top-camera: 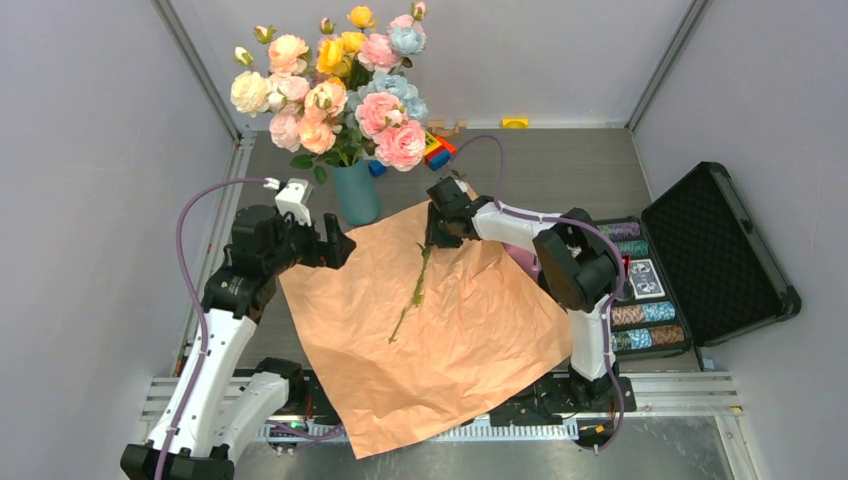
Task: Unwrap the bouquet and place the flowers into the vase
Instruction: Pick up the fake flower from the wrapping paper.
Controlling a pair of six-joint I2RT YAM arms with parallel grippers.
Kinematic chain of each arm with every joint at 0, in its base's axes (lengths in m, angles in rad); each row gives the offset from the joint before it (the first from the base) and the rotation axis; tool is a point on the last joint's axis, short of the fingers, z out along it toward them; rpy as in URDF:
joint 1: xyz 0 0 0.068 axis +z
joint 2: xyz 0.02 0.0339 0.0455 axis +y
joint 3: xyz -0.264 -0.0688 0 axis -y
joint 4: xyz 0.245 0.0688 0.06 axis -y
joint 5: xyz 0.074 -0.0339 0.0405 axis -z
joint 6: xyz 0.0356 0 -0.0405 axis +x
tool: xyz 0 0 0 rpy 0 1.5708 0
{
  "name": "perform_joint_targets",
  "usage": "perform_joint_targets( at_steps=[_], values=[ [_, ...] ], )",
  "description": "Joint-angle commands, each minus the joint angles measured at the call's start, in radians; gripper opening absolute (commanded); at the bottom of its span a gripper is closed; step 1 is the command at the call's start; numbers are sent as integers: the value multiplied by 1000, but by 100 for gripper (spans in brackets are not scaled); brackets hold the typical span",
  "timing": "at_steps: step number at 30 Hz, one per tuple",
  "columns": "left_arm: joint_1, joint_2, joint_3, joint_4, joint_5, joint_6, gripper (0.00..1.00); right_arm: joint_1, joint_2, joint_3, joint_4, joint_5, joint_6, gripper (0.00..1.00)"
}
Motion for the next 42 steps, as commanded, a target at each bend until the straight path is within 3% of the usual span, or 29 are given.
perform_joint_targets(
  at_steps=[1,8,14,23,30,36,42],
  values=[
    [5,-21,-2,6,-7,6,90,6,19,48,14,44,-2,39],
    [5,-21,-5,5,-8,2,90,6,17,28,62,17,15,26],
    [5,-11,-9,20,55,-23,90,6,-59,-26,109,3,21,1],
    [-3,-40,-109,112,213,-286,87,16,-423,-296,258,-33,-15,0],
    [-44,-111,-133,171,209,-495,86,141,-675,-413,319,-15,-96,0],
    [-107,-162,-168,265,189,-625,87,261,-765,-436,387,67,-147,0],
    [-194,-147,-200,311,131,-673,87,345,-755,-426,453,72,-181,0]
  ],
)
